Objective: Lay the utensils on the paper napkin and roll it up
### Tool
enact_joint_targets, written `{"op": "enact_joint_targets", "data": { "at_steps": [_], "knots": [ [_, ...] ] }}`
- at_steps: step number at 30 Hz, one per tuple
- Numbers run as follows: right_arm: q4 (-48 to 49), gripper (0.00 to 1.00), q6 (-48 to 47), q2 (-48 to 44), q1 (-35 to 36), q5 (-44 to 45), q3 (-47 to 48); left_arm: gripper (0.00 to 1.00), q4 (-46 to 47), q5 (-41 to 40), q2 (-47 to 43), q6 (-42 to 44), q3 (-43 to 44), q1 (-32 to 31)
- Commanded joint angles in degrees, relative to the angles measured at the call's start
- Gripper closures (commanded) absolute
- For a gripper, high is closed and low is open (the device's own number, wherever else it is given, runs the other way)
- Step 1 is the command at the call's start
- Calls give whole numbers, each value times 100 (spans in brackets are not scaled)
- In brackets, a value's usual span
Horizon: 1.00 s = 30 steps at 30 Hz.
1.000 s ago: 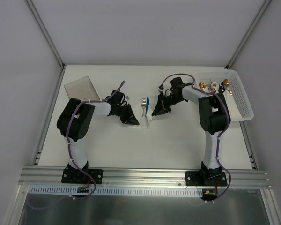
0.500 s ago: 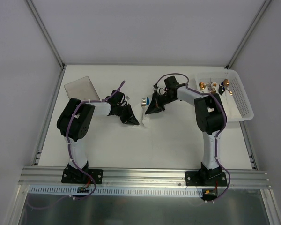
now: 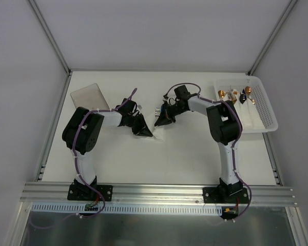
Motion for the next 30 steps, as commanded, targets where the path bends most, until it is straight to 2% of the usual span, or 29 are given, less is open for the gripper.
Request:
{"op": "enact_joint_targets", "data": {
  "at_steps": [1, 9, 21, 30],
  "knots": [
    [192, 99, 223, 50, 87, -81, 247, 93, -188, -406, -88, 155, 39, -78],
    [227, 93, 311, 226, 131, -55, 344, 89, -188, -494, -386, 181, -23, -69],
    [543, 94, 609, 332, 131, -20, 353, 76, -180, -732, -1309, 418, -348, 45],
    [763, 92, 847, 454, 192, -37, 414, 76, -65, -495, -1485, 612, -296, 37]
  ]
}}
